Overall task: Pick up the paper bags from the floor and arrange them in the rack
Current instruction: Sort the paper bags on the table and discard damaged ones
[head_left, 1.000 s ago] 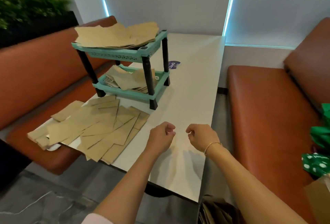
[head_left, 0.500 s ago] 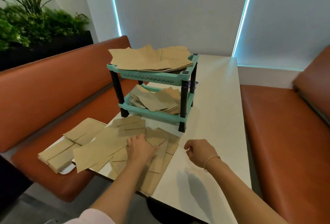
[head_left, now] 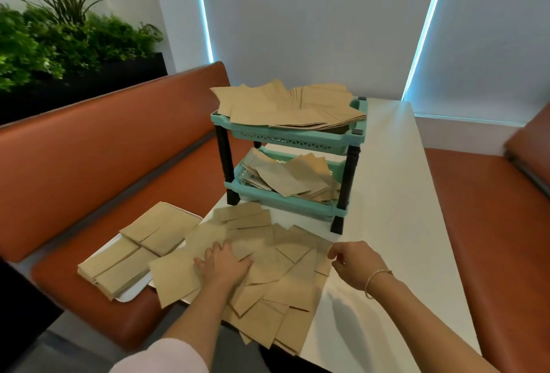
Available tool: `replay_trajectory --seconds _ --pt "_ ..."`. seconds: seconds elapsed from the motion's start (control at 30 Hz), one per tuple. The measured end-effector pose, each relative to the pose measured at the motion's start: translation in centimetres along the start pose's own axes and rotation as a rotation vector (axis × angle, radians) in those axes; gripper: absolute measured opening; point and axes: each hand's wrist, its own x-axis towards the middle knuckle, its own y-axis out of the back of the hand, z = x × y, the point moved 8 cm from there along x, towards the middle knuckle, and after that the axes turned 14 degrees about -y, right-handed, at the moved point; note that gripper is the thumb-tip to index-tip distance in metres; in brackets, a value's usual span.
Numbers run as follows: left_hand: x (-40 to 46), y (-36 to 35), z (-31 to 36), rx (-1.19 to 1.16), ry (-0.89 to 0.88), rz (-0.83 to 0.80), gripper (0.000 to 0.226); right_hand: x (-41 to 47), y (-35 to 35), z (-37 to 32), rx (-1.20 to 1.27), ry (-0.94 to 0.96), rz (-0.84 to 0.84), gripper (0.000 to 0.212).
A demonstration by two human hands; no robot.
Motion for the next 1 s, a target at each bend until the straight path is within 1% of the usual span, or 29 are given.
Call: replay_trajectory --seconds 0.07,0.13,0.2,0.27,0.37,0.47,0.57,0.63,0.7,0.77,0.8,0.83,0.87,0.9,0.97,1.0 --pt "0.3 0.1 -0.2 0.014 -0.015 0.020 0.075 0.2 -0.3 -0.5 -0.017 -0.001 -0.007 0.027" --pt "0.6 0.3 -0.3 -0.034 -0.018 0.054 0.073 0.4 -0.6 -0.9 -0.028 0.000 -0.014 0.028" --pt "0.9 0.8 0.1 -0.061 -0.048 0.065 0.064 0.5 -0.8 -1.5 -0.037 0.008 -0.014 0.028" --pt "1.1 1.1 0.9 -0.005 -0.125 0.041 0.051 0.7 -1.0 -2.1 -0.037 0.024 -0.015 0.028" --pt "1.2 1.4 2.2 0.096 -0.220 0.008 0.039 0.8 -1.0 -2.8 -0.041 0.048 -0.012 0.027" --pt "1.4 1.7 2.6 0.142 -0.242 0.022 0.033 0.8 -1.0 -3.4 -0.049 0.069 -0.004 0.027" --pt "1.1 3.2 3.6 0.159 -0.241 0.099 0.033 0.9 -0.8 -4.0 -0.023 0.075 0.012 0.030" --pt "0.7 4.7 4.8 0.142 -0.251 0.134 0.030 0.9 -0.6 -4.6 0.009 0.086 0.022 0.038" --pt "0.3 6.2 6.4 0.069 -0.268 0.126 0.025 0.8 -0.3 -5.2 0.070 0.103 0.015 0.056" --pt "-0.1 7.4 8.4 -0.063 -0.314 0.099 0.025 0.7 0.2 -6.0 0.185 0.122 0.000 0.073" --pt "-0.2 7.7 9.3 -0.177 -0.344 0.075 0.026 0.7 0.5 -6.2 0.252 0.121 -0.013 0.076" --pt "-0.3 7.6 10.1 -0.319 -0.372 0.040 0.030 0.9 0.8 -6.3 0.312 0.113 -0.026 0.074" --pt "-0.3 7.3 10.7 -0.468 -0.387 -0.005 0.033 1.0 1.0 -6.2 0.355 0.102 -0.043 0.064" --pt "-0.1 6.9 11.1 -0.596 -0.402 -0.041 0.035 1.1 1.1 -6.1 0.371 0.098 -0.063 0.049" --pt "0.6 6.1 11.1 -0.738 -0.403 -0.074 0.031 1.2 1.5 -5.8 0.348 0.105 -0.072 0.017" --pt "1.3 5.5 10.6 -0.773 -0.368 -0.074 0.029 1.3 1.8 -5.6 0.339 0.102 -0.066 0.013"
